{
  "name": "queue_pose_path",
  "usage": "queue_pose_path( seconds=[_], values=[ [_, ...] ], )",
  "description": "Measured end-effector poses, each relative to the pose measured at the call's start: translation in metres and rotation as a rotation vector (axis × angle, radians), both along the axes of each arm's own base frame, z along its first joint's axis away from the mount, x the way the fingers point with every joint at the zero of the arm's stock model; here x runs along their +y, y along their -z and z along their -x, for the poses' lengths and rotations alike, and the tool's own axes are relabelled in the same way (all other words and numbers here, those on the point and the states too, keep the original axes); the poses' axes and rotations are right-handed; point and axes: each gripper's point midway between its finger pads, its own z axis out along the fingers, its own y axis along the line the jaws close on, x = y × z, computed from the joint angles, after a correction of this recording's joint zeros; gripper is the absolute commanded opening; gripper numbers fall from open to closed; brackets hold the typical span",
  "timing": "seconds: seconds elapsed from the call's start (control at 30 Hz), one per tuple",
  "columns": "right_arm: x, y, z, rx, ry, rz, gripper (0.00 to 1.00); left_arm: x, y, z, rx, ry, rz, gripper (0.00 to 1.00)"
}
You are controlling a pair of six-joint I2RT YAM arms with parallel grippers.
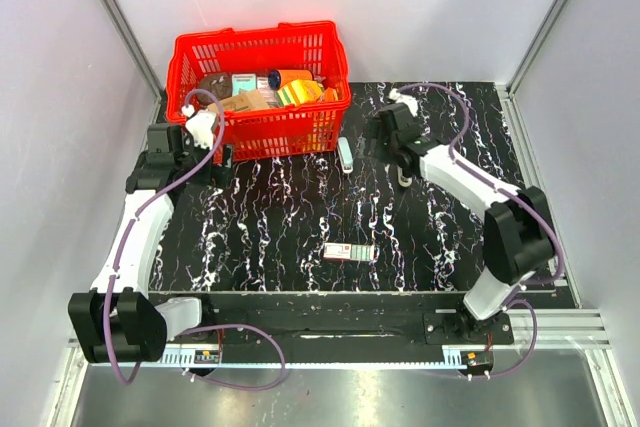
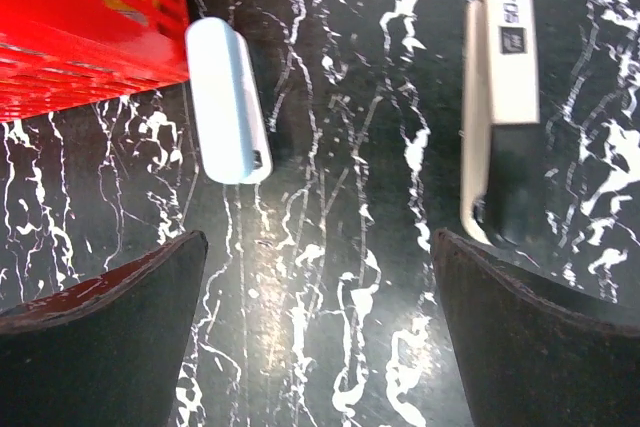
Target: Unload the staples from the stapler
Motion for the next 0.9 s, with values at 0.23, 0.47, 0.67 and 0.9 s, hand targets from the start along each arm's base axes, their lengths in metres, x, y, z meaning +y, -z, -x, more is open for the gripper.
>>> queue_pose_path(
  seconds=[0.23,0.47,0.67,0.9],
  values=[
    [0.047,0.011,-0.020,0.015,-0.064,0.089,0.99,0.003,-0.002,-0.002,0.019,-0.024,0.032,0.99],
    [0.060,0.049,-0.028,0.078,-0.101,0.182,0.95,0.012,0.004,-0.006,0.052,-0.059,0.074,0.99],
    [0.057,0.060,-0.031,0.086,-0.097,0.210,0.90,0.013,0.004,-0.005,0.055,-0.065,0.084,0.99],
    [0.060,0.061,-0.047,0.055,-0.078,0.205,0.85,0.013,0.005,-0.005,0.057,-0.064,0.083,0.99]
  ],
)
